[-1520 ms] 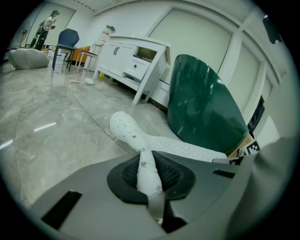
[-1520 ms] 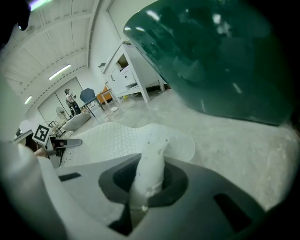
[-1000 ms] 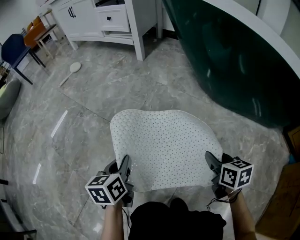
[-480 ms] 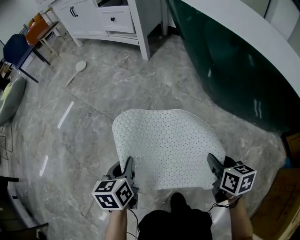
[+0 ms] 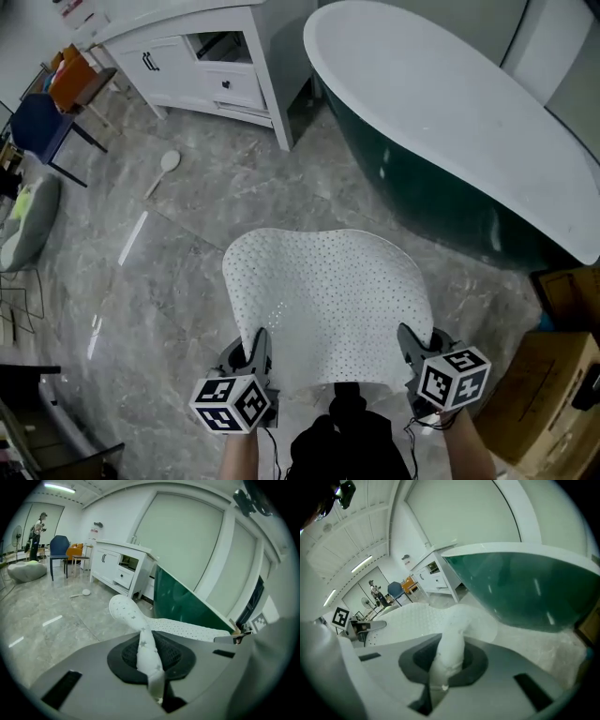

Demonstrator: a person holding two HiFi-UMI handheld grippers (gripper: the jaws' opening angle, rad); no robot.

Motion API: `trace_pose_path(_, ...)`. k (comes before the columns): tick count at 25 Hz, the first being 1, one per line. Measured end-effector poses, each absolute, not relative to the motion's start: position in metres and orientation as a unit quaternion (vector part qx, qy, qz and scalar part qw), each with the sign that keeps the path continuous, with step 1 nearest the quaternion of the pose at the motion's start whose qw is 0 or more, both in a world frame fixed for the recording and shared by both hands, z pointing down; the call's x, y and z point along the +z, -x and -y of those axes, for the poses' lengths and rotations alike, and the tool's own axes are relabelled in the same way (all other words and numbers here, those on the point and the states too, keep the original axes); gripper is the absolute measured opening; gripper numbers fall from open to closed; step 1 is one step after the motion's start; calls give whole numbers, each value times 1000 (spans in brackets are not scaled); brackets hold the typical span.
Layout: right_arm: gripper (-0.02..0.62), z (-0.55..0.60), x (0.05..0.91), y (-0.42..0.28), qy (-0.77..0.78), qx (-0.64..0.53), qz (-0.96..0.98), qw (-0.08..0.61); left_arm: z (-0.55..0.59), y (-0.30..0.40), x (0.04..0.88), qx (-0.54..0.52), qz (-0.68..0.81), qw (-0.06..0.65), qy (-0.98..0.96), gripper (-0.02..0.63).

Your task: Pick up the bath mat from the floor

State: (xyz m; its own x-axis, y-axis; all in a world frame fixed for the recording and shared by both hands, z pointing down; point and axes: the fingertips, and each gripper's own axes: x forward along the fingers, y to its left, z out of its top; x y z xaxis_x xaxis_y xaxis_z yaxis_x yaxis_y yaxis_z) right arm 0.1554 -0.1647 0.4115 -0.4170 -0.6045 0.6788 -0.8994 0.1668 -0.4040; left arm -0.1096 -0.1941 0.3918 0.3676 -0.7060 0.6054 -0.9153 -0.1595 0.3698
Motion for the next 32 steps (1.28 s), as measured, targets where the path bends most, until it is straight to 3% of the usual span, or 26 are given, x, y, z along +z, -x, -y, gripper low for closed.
trace_pose_path(13, 26, 130, 227, -169, -509, 432, 730, 148, 169, 66, 200, 135, 517, 353, -768, 25)
trace_pose_path(32, 28, 165, 71, -204, -526, 331, 782, 59, 197, 41, 36, 93, 530, 247, -806, 25)
